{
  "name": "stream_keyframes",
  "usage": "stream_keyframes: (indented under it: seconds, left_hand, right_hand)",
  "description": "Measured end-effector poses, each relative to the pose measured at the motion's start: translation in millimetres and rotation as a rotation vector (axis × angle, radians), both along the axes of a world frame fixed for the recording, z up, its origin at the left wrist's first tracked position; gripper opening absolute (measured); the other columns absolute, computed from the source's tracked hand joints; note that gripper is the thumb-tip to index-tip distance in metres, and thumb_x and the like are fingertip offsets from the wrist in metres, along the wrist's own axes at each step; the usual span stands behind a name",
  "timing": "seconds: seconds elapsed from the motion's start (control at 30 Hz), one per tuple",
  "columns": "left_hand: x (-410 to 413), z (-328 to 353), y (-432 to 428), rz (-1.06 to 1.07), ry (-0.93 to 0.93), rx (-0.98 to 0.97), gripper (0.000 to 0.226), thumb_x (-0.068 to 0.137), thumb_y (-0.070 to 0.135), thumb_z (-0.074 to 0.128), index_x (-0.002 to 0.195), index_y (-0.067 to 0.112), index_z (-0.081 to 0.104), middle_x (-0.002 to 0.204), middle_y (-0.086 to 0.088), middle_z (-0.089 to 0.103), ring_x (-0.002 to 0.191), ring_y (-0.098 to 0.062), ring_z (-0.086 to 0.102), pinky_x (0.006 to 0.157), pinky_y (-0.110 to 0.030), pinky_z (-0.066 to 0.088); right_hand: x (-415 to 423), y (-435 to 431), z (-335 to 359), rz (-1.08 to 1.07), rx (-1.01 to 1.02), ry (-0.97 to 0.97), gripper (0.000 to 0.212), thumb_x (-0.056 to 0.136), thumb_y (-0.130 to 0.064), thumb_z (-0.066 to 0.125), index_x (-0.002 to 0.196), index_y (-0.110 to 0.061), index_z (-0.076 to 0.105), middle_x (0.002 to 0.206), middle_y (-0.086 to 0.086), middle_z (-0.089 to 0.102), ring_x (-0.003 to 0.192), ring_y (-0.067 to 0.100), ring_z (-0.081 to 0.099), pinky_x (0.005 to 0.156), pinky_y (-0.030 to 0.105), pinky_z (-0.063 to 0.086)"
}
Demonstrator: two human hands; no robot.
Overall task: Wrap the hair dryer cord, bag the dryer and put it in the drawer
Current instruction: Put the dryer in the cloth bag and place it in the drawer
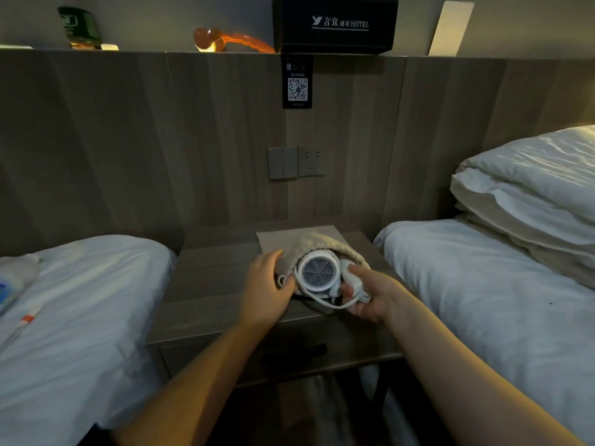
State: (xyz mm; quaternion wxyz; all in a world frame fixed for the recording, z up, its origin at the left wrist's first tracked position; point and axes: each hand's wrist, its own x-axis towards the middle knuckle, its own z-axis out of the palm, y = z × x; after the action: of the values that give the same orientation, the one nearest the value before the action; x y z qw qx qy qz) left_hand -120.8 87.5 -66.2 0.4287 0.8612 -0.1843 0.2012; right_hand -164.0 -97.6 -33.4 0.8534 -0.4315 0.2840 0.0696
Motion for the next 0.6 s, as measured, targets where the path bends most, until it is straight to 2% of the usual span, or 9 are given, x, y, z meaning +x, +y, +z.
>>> stream_keyframes:
  seconds: [0.03, 0.1, 0.17, 0.23, 0.27, 0.37, 0.47, 0.53, 0.6]
  left_hand:
    - [-6, -9, 2, 0.048, 0.09, -0.12, 0.053, 0.076, 0.019, 0.071, 0.123, 0.008, 0.049, 0.116, -0.005, 0.05, 0.106, -0.016, 0.049, 0.089, -0.019, 0.036]
    - [-13, -23, -5, 0.121, 0.282, -0.324, 0.055, 0.069, 0.016, 0.079, 0.114, 0.008, 0.049, 0.103, -0.002, 0.051, 0.093, -0.015, 0.052, 0.079, -0.018, 0.037]
    - [-10, -27, -17, 0.124, 0.482, -0.39, 0.044, 0.07, 0.018, 0.079, 0.1, 0.01, 0.049, 0.086, -0.004, 0.057, 0.073, -0.019, 0.059, 0.065, -0.027, 0.046]
    - [-5, -25, -30, 0.044, 0.697, -0.5, 0.031, 0.075, 0.016, 0.075, 0.092, 0.005, 0.051, 0.071, -0.006, 0.059, 0.046, -0.016, 0.06, 0.046, -0.027, 0.052]
    - [-3, -26, -36, 0.004, 0.763, -0.566, 0.025, 0.076, 0.013, 0.073, 0.088, 0.004, 0.053, 0.068, -0.006, 0.059, 0.039, -0.014, 0.059, 0.044, -0.026, 0.052]
    - [1, -28, -48, -0.076, 0.763, -0.743, 0.011, 0.079, 0.008, 0.07, 0.079, 0.006, 0.059, 0.07, -0.004, 0.061, 0.041, -0.007, 0.061, 0.048, -0.023, 0.055]
    - [2, -30, -54, -0.076, 0.701, -0.776, 0.012, 0.082, 0.01, 0.067, 0.089, 0.002, 0.063, 0.068, -0.004, 0.063, 0.047, -0.01, 0.061, 0.047, -0.019, 0.052]
    - [1, -29, -53, -0.104, 0.672, -0.778, 0.011, 0.084, 0.01, 0.064, 0.092, 0.003, 0.062, 0.069, -0.005, 0.064, 0.056, -0.012, 0.061, 0.05, -0.018, 0.052]
    - [0, -30, -50, -0.176, 0.653, -0.817, 0.011, 0.087, 0.005, 0.059, 0.098, 0.004, 0.061, 0.075, -0.005, 0.065, 0.066, -0.013, 0.062, 0.055, -0.018, 0.054]
  right_hand:
    - [1, -1, 1, -0.016, 0.012, 0.005, 0.02, 0.097, -0.024, 0.048, 0.082, -0.009, 0.049, 0.07, 0.012, 0.05, 0.051, 0.018, 0.042, 0.03, 0.019, 0.044]
    - [2, -2, 3, -0.032, 0.042, 0.006, 0.022, 0.097, -0.023, 0.047, 0.081, -0.008, 0.049, 0.068, 0.012, 0.05, 0.043, 0.018, 0.047, 0.032, 0.017, 0.044]
    - [2, -1, 8, -0.034, 0.091, -0.008, 0.023, 0.097, -0.021, 0.047, 0.08, -0.006, 0.05, 0.062, 0.013, 0.053, 0.028, 0.018, 0.049, 0.032, 0.016, 0.044]
    - [1, 0, 12, -0.034, 0.135, -0.022, 0.026, 0.097, -0.021, 0.045, 0.079, -0.003, 0.05, 0.058, 0.015, 0.055, 0.024, 0.02, 0.05, 0.03, 0.018, 0.044]
    - [1, 1, 15, -0.031, 0.144, -0.025, 0.027, 0.098, -0.021, 0.045, 0.079, -0.002, 0.051, 0.061, 0.015, 0.055, 0.024, 0.02, 0.05, 0.029, 0.019, 0.043]
    - [-1, 1, 17, -0.012, 0.188, -0.047, 0.03, 0.098, -0.021, 0.043, 0.081, 0.001, 0.053, 0.064, 0.016, 0.059, 0.027, 0.023, 0.054, 0.028, 0.022, 0.043]
    - [-3, -3, 18, 0.004, 0.229, -0.05, 0.031, 0.098, -0.02, 0.043, 0.08, 0.001, 0.055, 0.051, 0.018, 0.063, 0.031, 0.025, 0.058, 0.031, 0.024, 0.048]
    - [-1, -10, 15, -0.027, 0.206, -0.009, 0.027, 0.097, -0.021, 0.045, 0.081, -0.001, 0.054, 0.045, 0.017, 0.06, 0.029, 0.023, 0.055, 0.034, 0.021, 0.049]
    - [2, -17, 10, -0.053, 0.203, 0.019, 0.022, 0.096, -0.02, 0.048, 0.086, -0.002, 0.053, 0.055, 0.017, 0.061, 0.028, 0.022, 0.054, 0.036, 0.019, 0.048]
